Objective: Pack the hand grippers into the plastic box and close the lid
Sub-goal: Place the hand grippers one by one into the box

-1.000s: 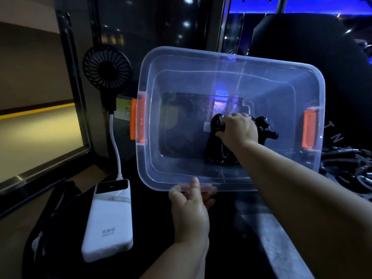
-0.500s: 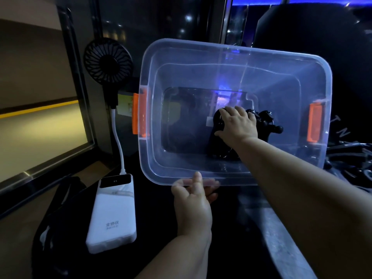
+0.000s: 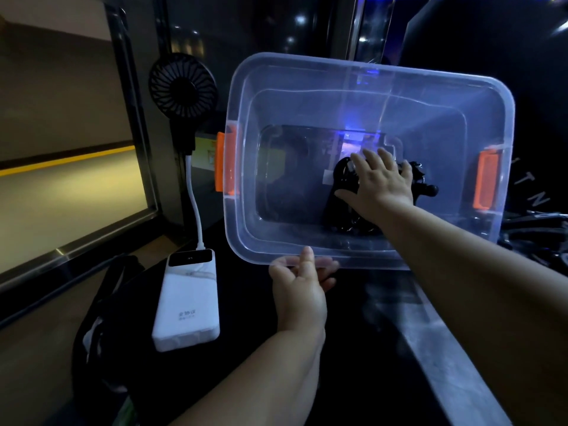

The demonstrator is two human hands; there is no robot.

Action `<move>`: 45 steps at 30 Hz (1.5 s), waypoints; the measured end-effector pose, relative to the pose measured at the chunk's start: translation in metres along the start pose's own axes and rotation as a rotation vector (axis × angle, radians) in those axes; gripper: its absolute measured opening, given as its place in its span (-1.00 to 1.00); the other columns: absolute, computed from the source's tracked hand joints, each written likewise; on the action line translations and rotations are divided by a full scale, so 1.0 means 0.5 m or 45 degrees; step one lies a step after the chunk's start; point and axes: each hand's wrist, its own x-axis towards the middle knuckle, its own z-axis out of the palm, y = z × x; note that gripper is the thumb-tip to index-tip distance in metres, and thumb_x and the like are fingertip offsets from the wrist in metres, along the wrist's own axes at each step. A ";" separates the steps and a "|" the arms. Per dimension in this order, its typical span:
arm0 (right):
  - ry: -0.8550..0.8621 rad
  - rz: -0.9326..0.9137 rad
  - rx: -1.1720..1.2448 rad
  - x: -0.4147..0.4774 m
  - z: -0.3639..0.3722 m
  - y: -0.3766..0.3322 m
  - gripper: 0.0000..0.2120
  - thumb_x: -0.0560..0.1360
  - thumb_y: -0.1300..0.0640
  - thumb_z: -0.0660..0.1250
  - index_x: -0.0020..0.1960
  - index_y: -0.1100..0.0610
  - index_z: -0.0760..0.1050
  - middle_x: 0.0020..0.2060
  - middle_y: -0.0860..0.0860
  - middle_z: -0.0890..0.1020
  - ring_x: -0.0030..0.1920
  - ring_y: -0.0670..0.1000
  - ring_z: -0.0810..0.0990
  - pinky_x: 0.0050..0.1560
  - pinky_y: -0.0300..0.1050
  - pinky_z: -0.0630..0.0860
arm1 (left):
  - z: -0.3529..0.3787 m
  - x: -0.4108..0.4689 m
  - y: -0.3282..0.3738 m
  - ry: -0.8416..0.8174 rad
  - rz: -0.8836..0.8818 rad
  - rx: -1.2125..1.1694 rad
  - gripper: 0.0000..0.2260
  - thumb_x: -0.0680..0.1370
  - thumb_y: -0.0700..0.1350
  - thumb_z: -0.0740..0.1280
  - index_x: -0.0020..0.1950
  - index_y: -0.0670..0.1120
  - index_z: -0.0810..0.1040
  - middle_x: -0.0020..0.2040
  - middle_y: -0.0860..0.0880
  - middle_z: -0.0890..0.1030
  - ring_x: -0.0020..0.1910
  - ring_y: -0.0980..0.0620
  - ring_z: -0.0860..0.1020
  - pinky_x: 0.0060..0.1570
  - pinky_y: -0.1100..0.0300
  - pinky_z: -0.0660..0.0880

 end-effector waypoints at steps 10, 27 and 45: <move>0.120 0.081 0.173 -0.119 -0.028 0.031 -0.53 0.42 -0.27 0.32 0.22 -0.03 0.50 0.23 0.07 0.47 0.33 0.17 0.27 0.29 0.09 0.22 | 0.000 -0.005 0.002 -0.005 0.003 -0.042 -0.86 0.64 -0.09 0.17 0.05 -0.14 0.29 -0.25 -0.10 0.64 -0.29 0.04 0.66 -0.30 0.23 0.56; 0.347 0.295 0.268 -0.337 -0.046 0.318 -0.58 0.47 -0.15 0.29 0.11 0.17 0.52 0.01 0.19 0.57 0.10 0.27 0.45 0.18 0.12 0.36 | -0.004 0.008 -0.011 0.000 0.063 0.034 -0.67 0.65 -0.05 0.17 0.26 -0.29 0.29 -0.22 -0.12 0.65 -0.30 0.03 0.67 -0.38 0.24 0.55; -0.266 0.590 -0.151 -0.419 -0.032 0.444 -0.30 0.47 -0.35 0.12 0.51 -0.07 0.11 0.55 0.02 0.08 0.54 0.11 -0.05 0.46 0.20 -0.11 | -0.001 0.001 -0.010 -0.017 0.094 0.097 -0.77 0.65 -0.05 0.16 0.17 -0.21 0.37 -0.23 -0.09 0.64 -0.33 0.08 0.67 -0.37 0.26 0.57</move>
